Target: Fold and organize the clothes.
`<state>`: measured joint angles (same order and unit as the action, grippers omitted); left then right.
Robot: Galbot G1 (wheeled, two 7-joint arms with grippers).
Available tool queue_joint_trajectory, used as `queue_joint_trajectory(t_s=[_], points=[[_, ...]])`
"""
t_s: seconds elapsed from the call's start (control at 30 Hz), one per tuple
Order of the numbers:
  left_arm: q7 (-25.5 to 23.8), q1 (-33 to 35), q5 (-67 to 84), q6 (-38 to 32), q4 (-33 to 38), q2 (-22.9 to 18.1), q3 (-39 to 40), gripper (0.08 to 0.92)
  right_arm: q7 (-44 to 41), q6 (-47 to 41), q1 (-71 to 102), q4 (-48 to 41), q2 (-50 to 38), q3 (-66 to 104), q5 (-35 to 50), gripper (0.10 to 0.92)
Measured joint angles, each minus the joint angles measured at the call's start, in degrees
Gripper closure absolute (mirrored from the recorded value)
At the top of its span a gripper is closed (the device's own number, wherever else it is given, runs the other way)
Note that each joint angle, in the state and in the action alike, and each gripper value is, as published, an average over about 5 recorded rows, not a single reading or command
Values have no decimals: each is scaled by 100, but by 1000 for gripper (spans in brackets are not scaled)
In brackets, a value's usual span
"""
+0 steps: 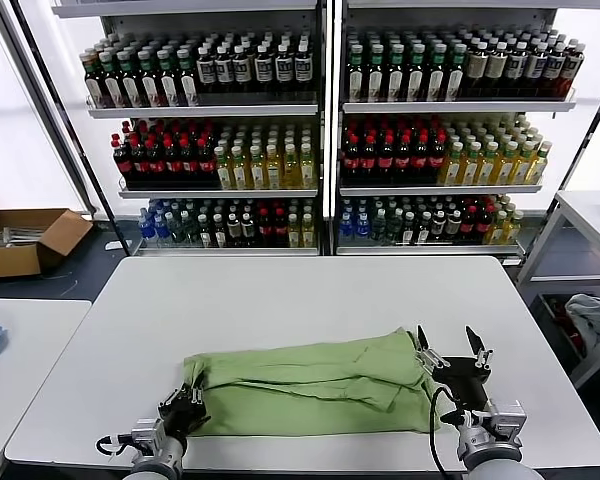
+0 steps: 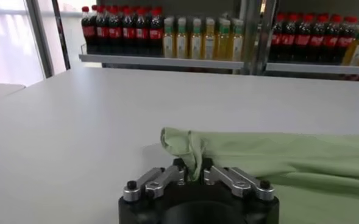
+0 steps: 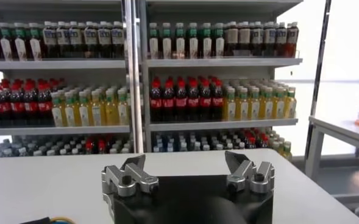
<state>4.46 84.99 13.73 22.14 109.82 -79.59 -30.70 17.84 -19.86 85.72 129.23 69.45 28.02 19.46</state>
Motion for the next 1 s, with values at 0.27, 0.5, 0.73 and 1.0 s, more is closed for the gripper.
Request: queue_joint_trajectory(t_s=[0.27, 0.5, 0.73, 1.0], points=[[-93, -64, 154, -83, -115, 504, -598, 885, 44, -65, -144, -26, -32, -36, 6, 203], [-186, -136, 507, -125, -399, 1571, -1690, 885, 103, -119, -287, -55, 16, -119, -20, 203], [-242, -293, 663, -67, -575, 2540, -2541, 885, 118, -125, -289, -25, 100, -135, -93, 203], [-189, -416, 610, 142, -87, 2678, -2394, 885, 83, -38, -78, 102, 210, 51, -125, 203]])
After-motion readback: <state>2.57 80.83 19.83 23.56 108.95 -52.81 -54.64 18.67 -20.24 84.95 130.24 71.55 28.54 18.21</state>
